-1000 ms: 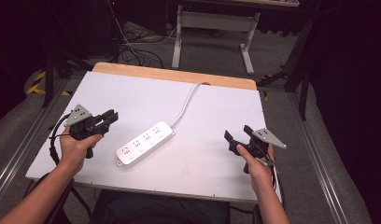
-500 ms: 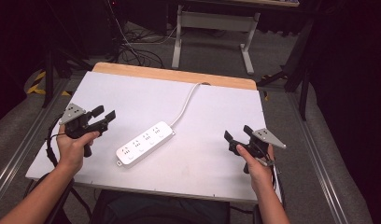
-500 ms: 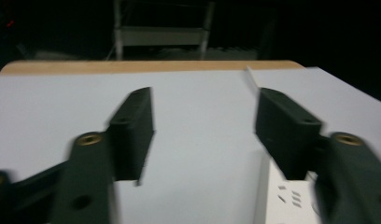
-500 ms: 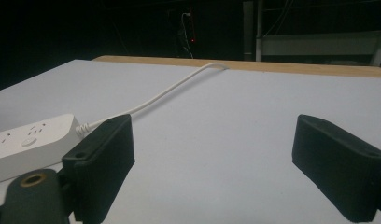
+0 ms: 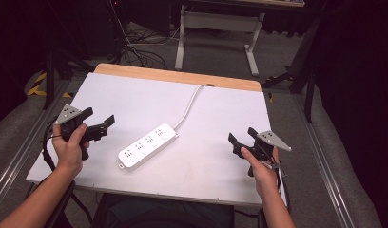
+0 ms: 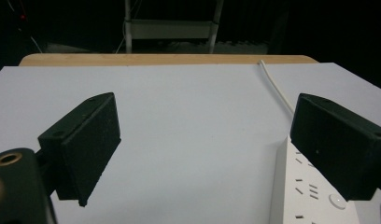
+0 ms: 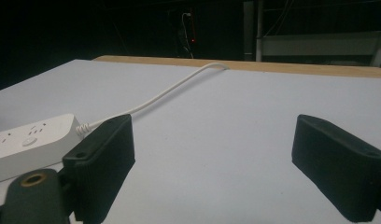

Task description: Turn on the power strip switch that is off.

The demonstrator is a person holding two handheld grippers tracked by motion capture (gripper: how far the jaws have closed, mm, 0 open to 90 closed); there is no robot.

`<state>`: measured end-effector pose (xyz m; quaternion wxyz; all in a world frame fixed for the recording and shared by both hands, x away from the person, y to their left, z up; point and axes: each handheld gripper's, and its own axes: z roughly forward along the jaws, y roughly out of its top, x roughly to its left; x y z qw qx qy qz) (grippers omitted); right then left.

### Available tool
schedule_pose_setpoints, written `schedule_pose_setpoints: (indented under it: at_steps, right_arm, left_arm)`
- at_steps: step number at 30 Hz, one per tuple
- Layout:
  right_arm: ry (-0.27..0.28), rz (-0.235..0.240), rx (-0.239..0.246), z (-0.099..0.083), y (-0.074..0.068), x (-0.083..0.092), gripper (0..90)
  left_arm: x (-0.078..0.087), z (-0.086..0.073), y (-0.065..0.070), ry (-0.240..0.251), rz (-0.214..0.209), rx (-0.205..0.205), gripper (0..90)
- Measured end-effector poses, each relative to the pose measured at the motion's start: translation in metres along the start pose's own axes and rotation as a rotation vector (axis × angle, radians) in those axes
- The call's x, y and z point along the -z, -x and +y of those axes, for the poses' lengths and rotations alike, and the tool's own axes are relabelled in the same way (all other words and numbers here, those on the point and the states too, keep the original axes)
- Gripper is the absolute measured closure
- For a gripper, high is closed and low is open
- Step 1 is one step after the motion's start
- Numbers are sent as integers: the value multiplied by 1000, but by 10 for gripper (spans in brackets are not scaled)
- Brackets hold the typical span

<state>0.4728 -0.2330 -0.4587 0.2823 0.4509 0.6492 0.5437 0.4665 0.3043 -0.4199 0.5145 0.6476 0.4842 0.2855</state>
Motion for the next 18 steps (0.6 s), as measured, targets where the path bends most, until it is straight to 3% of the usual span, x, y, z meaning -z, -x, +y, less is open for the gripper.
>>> schedule_pose_setpoints:
  at_steps: [4, 10, 18]
  right_arm:
    - [-1, 1, 0, 0, 0, 0, 135]
    - [-1, 0, 1, 0, 0, 0, 136]
    - [-1, 1, 1, 0, 0, 0, 136]
  left_arm:
    - [-1, 0, 0, -10, 31, -14, 92]
    - [-3, -1, 1, -4, 40, -33, 92]
    - [-3, -1, 0, -6, 42, -24, 92]
